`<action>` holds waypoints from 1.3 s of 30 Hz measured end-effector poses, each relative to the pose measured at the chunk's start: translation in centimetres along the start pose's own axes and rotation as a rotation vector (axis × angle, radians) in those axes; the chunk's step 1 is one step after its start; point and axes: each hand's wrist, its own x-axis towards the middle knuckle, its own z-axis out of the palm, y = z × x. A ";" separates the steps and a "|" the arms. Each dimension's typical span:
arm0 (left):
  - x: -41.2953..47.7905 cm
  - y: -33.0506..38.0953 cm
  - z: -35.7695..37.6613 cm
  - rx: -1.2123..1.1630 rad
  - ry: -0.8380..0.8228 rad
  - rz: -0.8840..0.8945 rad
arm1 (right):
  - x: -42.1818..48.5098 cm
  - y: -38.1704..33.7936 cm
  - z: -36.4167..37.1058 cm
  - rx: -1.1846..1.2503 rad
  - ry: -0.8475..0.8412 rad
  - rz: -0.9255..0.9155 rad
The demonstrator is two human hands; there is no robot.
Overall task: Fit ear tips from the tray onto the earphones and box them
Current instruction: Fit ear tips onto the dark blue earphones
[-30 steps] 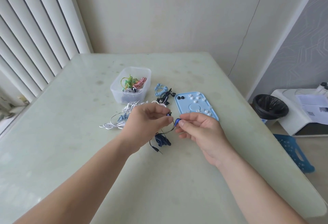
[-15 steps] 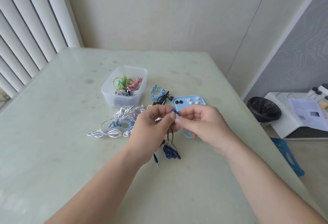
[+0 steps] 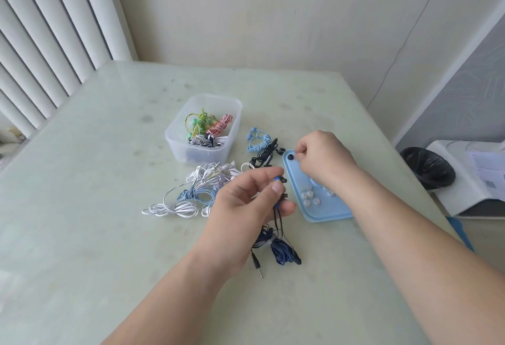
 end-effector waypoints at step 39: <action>-0.2 0.5 -0.5 0.120 0.034 0.163 | -10.1 -1.8 1.0 1.646 -0.193 -0.015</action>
